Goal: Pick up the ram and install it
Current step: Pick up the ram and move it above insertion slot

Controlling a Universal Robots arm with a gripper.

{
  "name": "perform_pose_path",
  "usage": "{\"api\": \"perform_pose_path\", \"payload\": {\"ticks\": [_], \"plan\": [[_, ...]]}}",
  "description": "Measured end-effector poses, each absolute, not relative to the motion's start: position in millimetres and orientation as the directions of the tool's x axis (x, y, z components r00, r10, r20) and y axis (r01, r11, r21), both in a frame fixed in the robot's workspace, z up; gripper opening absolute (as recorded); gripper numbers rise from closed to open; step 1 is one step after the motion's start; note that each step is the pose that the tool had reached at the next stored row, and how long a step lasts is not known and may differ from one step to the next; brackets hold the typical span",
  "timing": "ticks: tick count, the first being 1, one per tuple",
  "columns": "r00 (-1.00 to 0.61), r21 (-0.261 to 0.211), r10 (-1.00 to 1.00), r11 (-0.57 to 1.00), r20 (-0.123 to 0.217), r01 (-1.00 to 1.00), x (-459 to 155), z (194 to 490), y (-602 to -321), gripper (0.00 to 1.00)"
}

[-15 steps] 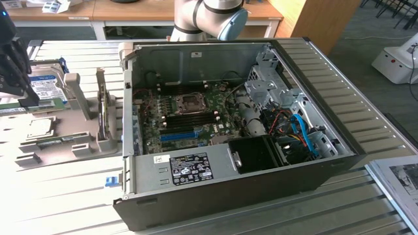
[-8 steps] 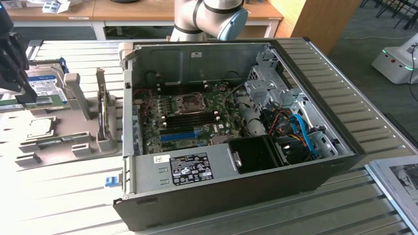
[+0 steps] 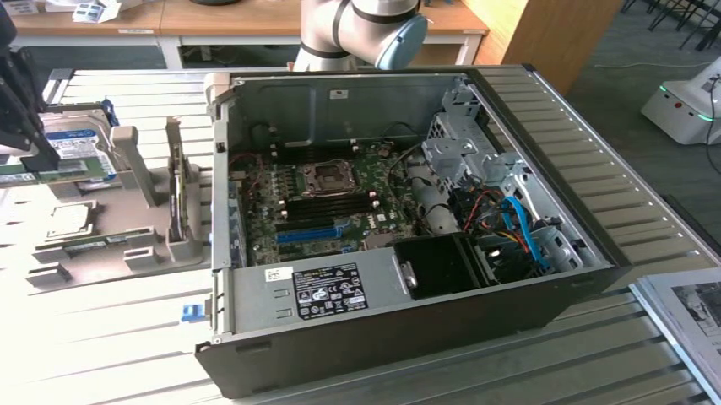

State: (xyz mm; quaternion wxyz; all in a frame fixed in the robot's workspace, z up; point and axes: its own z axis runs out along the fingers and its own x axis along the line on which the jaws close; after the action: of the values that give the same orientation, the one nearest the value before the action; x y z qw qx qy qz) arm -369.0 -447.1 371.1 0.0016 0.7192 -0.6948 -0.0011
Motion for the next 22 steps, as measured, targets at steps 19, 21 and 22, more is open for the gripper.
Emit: {"api": "perform_pose_path", "payload": {"ticks": [19,21,22], "plan": [[0.035,0.004,-0.999,-0.035,0.001,-0.999,-369.1,380.1,-447.1,0.11],[0.035,0.004,-0.999,-0.035,0.001,-0.999,-369.0,381.8,-447.1,0.11],[0.035,0.004,-0.999,-0.035,0.001,-0.999,-369.0,382.8,-447.1,0.11]]}}
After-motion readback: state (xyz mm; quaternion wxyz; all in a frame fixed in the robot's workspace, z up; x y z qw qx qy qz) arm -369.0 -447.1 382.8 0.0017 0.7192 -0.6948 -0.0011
